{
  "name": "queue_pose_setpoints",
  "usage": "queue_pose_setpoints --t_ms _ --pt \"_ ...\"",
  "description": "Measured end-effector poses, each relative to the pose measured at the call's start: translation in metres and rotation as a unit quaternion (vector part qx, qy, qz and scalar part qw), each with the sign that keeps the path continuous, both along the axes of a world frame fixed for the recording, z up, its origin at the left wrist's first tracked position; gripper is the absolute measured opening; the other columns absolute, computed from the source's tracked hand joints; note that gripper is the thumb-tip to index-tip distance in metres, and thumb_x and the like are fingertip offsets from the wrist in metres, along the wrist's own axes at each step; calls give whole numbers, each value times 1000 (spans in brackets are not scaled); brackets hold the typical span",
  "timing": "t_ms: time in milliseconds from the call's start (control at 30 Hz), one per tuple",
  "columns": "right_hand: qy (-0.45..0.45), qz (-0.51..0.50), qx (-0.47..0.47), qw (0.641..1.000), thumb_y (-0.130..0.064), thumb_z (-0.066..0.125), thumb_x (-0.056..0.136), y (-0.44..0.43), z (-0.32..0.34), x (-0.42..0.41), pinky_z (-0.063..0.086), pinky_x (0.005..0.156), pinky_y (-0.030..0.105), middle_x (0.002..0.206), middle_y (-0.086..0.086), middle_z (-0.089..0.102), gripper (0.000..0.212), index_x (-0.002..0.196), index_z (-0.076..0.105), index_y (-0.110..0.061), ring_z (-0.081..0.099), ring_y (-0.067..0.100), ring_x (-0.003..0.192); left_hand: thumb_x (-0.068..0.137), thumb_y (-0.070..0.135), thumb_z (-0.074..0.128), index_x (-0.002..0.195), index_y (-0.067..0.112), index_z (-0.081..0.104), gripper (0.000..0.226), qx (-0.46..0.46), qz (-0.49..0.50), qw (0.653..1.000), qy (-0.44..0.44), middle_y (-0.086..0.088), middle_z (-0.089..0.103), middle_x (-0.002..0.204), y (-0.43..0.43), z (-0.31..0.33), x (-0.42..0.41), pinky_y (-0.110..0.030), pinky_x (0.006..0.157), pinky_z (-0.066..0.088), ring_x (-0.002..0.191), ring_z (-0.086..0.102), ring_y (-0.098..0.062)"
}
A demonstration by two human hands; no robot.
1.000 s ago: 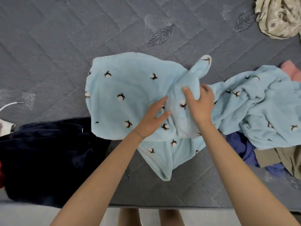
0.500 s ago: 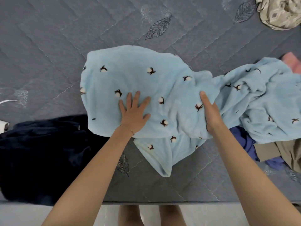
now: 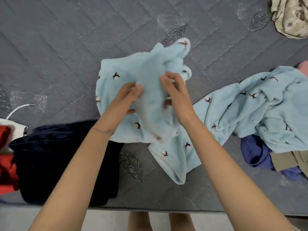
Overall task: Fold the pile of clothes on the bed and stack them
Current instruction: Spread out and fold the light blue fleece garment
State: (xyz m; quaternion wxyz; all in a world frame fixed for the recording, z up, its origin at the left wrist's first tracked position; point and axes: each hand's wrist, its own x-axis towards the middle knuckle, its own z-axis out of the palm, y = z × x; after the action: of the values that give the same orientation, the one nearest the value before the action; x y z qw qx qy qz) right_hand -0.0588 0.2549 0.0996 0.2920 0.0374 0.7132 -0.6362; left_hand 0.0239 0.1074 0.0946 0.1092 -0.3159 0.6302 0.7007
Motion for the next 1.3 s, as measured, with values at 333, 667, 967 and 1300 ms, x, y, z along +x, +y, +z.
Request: queue_pose_setpoints --t_ms 333,667,967,1300 --pt "-46 211 12 976 0 40 102 -15 -44 20 45 95 16 140 4 52 51 146 19 -17 59 11 111 77 46 79 129 10 35 77 -124 46 984 -118 4 51 119 -18 -40 5 -15 76 46 112 53 -11" --pt "172 26 195 965 -17 64 87 3 -66 8 42 100 27 124 1 56 46 131 50 -12 52 15 116 83 17 76 116 13 60 37 -99 130 986 9 6 68 107 -31 -66 9 -29 88 54 100 66 -7" --pt "166 54 226 958 -52 57 92 -13 -71 7 17 121 41 160 -1 24 70 152 29 -29 15 15 148 97 17 58 118 12 62 22 -57 136 989 -5 11 69 99 -97 -49 37 -11 70 50 91 67 1" --pt "198 153 312 916 -59 51 94 -36 -84 16 2 122 44 164 4 -9 74 154 13 -40 -10 22 151 83 16 47 154 16 25 74 -559 -79 823 61 -16 20 159 -44 -60 28 -53 117 10 147 16 -38"
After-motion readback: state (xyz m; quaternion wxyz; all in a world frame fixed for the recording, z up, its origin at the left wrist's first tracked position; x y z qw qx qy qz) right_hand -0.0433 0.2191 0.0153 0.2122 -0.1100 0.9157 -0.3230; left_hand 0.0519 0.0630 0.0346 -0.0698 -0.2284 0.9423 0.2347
